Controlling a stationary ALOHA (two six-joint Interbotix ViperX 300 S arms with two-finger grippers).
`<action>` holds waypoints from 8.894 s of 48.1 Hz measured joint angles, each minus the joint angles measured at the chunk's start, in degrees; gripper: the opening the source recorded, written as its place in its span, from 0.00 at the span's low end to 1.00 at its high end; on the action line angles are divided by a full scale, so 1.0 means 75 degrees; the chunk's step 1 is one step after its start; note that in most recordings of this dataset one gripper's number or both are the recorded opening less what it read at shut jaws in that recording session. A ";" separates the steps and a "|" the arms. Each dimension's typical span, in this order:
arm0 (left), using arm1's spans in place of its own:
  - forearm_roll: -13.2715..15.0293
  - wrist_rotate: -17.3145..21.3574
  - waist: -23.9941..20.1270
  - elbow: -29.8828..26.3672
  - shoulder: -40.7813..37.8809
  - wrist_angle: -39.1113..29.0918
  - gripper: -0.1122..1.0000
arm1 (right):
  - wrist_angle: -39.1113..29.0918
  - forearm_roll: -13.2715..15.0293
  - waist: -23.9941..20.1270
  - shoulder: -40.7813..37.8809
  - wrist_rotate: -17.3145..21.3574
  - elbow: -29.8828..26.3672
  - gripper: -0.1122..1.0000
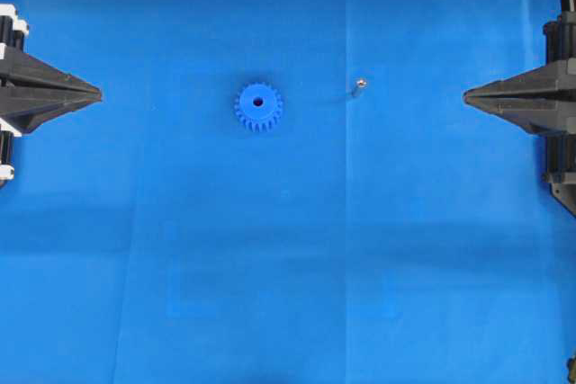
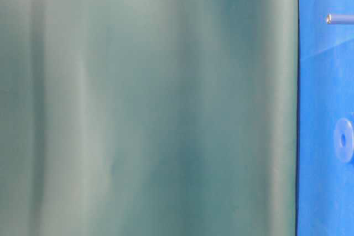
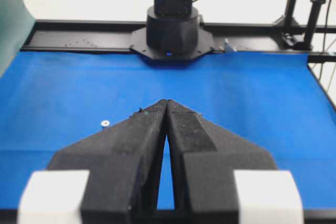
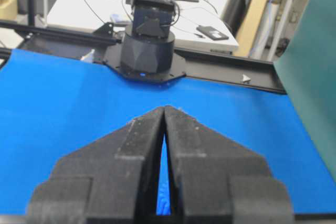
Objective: Insert the shaft placed at a random location into the center hole of the small gear at another random location.
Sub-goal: 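Move the right gripper left and close it on the silver shaft, then lift the shaft with the right gripper and carry it over the blue gear, then align the shaft over the gear's center hole and lower it in, then open the right gripper to release the shaft in the gear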
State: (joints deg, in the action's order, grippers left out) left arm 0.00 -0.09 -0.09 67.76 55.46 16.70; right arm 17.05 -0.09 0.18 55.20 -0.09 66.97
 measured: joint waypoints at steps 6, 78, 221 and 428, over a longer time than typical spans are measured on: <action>0.0000 -0.0094 0.0070 0.0000 0.0000 -0.0188 0.10 | -0.0129 0.0000 0.0035 -0.0082 -0.0094 -0.0012 0.05; 0.0000 -0.0117 0.0082 0.0188 -0.0035 -0.0211 0.10 | 0.3633 -0.1371 0.1465 -0.7945 0.0047 -0.0422 0.67; 0.0000 -0.0305 0.0070 0.0281 -0.0035 -0.0246 0.10 | 0.0527 -0.1664 0.0773 -0.8848 -0.0234 -0.4277 0.13; 0.0000 -0.0305 0.0070 0.0293 0.0000 -0.0340 0.10 | -0.0023 -0.1922 0.0855 -0.7043 -0.0293 -0.3797 0.79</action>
State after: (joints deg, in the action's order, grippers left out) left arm 0.00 -2.37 0.44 69.96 55.46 14.15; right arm 16.88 -14.50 6.59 2.37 -2.29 38.50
